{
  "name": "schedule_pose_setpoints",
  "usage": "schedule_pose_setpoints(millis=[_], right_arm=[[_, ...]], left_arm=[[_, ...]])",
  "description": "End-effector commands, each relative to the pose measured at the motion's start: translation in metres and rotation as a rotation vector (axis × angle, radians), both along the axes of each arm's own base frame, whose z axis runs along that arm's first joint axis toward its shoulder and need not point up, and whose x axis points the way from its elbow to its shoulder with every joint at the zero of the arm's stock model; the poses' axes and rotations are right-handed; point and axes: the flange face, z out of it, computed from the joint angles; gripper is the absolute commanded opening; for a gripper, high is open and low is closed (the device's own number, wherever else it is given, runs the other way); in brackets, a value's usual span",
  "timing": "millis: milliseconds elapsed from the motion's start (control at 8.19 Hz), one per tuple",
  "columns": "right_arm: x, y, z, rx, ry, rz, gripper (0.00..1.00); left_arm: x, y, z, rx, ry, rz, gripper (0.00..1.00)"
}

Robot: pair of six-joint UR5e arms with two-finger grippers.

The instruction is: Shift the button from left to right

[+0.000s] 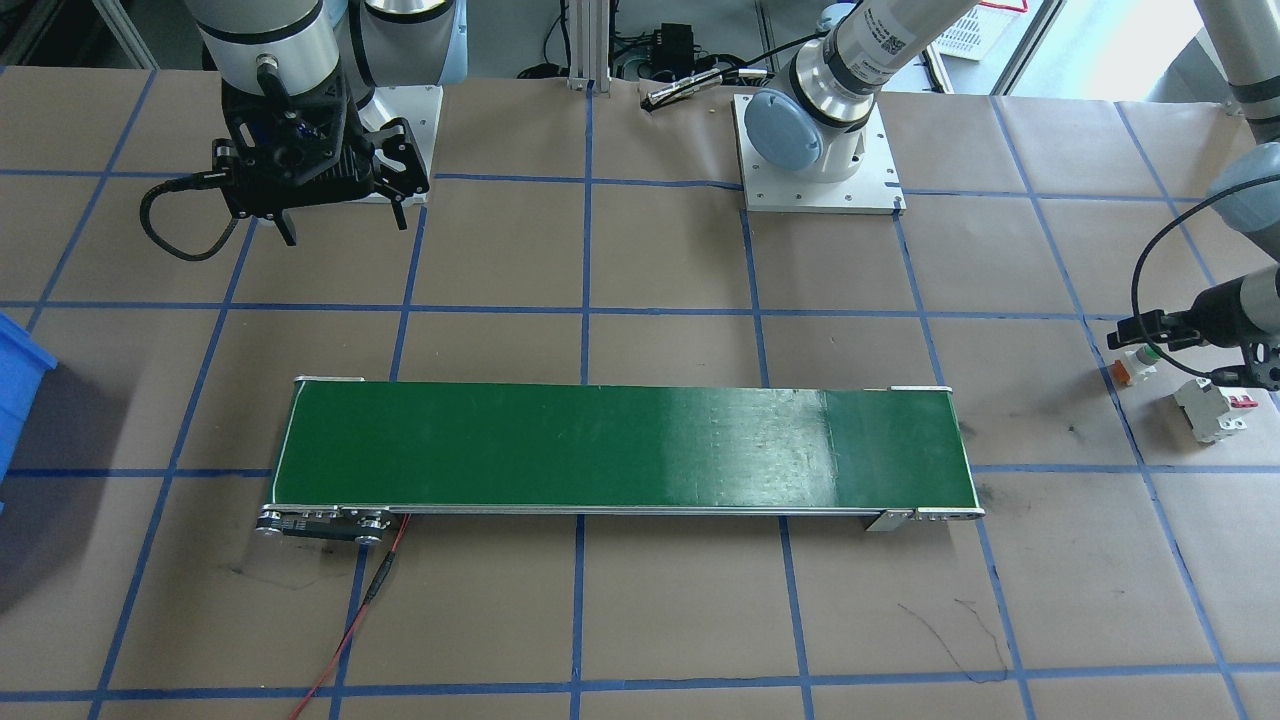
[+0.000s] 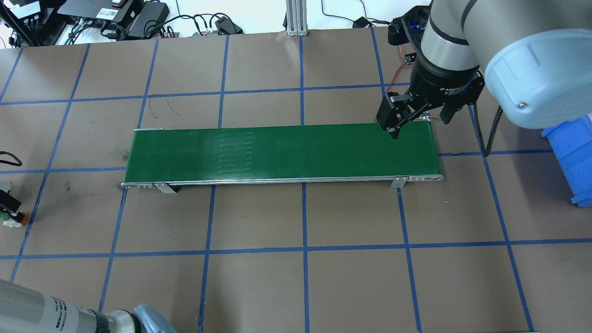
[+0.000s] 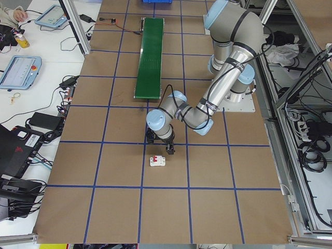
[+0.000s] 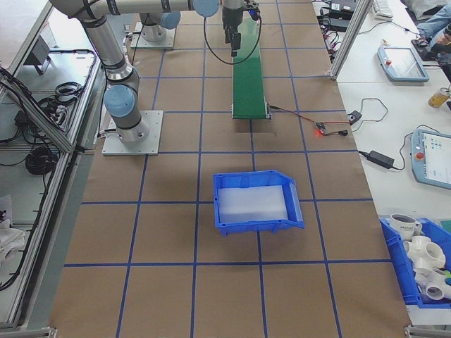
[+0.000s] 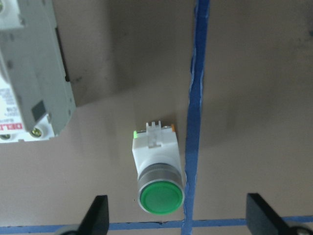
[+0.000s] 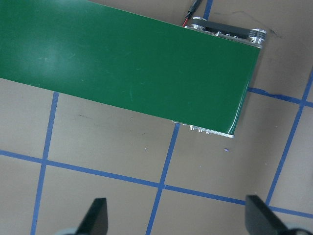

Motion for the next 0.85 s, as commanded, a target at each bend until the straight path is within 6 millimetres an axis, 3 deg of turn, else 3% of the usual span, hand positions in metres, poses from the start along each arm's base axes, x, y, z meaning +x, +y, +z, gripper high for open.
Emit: schedule_pose_setpoints(millis=[0,366,489,611,733], right_arm=[[-0.0003,0.0002,-0.0002,0.002,0.003,-0.002,1.00],[-0.0005,0.0005,-0.0011,0.005,0.005,-0.008,1.00],[-0.0003,0.0005,-0.0011,0.005,0.003,-0.008,1.00],[-0.0006,0.0005,-0.0011,0.004,0.007,-0.008,1.00],[-0.0005,0.0005,-0.0011,0.005,0.005,-0.006,1.00]], left_arm=[[0.0040,-0.0025,-0.0147,-0.006,-0.014,0.000,1.00],[0.0090,-0.0032,-0.0231,-0.014,-0.022,0.007,0.95],[0.0088,-0.0032,-0.0233,-0.014,-0.021,0.009,0.85],[0.0082,-0.0030,-0.0239,-0.014,-0.019,0.010,0.42],[0.0076,-0.0029,-0.0246,-0.016,-0.015,0.010,0.16]])
